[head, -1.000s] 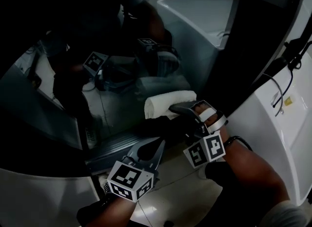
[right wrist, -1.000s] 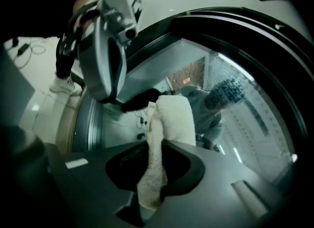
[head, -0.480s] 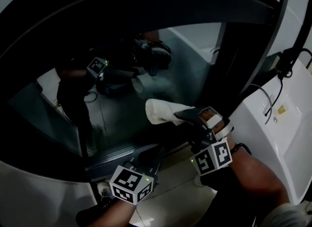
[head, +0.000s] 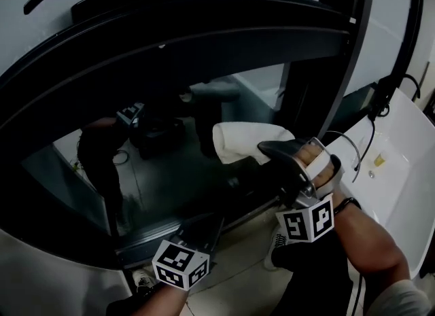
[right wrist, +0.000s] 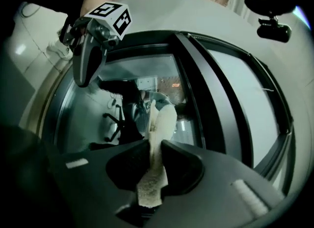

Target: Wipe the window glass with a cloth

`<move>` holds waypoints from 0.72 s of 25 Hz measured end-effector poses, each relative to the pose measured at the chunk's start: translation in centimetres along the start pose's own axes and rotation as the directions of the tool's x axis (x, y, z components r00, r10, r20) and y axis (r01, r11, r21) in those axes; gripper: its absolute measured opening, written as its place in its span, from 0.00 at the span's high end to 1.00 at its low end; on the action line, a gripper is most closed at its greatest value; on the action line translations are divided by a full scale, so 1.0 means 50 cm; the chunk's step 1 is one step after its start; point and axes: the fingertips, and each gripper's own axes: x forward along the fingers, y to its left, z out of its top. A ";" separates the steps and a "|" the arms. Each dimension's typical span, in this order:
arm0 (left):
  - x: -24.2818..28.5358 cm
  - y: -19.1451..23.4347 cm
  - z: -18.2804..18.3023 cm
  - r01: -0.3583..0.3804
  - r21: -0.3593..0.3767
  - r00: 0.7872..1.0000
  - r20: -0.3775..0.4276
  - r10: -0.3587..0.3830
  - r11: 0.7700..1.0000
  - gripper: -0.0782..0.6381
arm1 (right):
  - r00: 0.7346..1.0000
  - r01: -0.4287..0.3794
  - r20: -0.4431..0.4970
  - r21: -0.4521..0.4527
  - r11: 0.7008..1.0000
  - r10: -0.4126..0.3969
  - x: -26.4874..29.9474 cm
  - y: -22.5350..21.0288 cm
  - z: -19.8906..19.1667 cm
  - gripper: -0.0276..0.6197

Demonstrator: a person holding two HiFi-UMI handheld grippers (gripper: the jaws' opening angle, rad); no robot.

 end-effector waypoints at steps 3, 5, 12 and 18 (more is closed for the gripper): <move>-0.001 -0.024 0.013 0.019 0.015 1.000 0.013 -0.019 1.000 0.87 | 0.998 0.054 -0.016 -0.040 0.998 -0.055 -0.010 -0.046 -0.013 0.86; 0.001 -0.035 0.018 0.029 0.025 0.999 0.016 -0.030 0.999 0.87 | 0.994 0.106 -0.031 -0.084 0.991 -0.108 -0.013 -0.076 -0.029 0.86; -0.002 -0.030 0.014 0.013 0.034 1.000 0.006 -0.013 0.999 0.87 | 0.957 0.259 -0.049 -0.305 0.917 -0.286 0.011 -0.192 -0.083 0.86; -0.019 -0.023 0.012 0.002 0.037 1.000 0.006 -0.002 0.999 0.87 | 0.954 0.261 -0.018 -0.436 0.861 -0.299 0.045 -0.228 -0.093 0.86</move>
